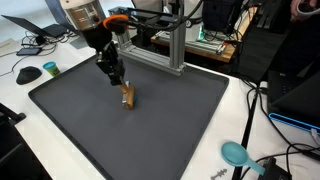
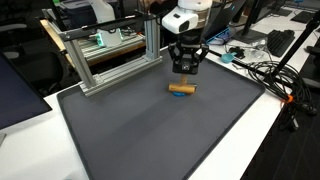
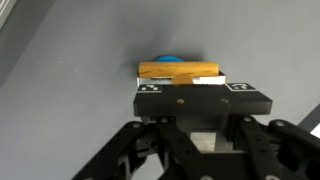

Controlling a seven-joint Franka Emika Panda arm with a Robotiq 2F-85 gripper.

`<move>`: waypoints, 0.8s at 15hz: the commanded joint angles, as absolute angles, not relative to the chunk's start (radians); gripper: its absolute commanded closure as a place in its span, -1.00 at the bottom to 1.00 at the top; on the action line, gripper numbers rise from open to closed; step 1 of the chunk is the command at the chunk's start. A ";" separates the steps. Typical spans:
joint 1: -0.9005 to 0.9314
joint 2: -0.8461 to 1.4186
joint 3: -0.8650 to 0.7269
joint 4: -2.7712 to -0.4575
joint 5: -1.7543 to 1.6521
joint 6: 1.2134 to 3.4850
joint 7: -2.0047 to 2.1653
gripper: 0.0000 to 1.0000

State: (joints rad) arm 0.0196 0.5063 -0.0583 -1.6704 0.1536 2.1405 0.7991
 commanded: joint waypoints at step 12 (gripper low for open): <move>0.013 0.594 -0.063 -1.616 0.224 2.092 0.788 0.57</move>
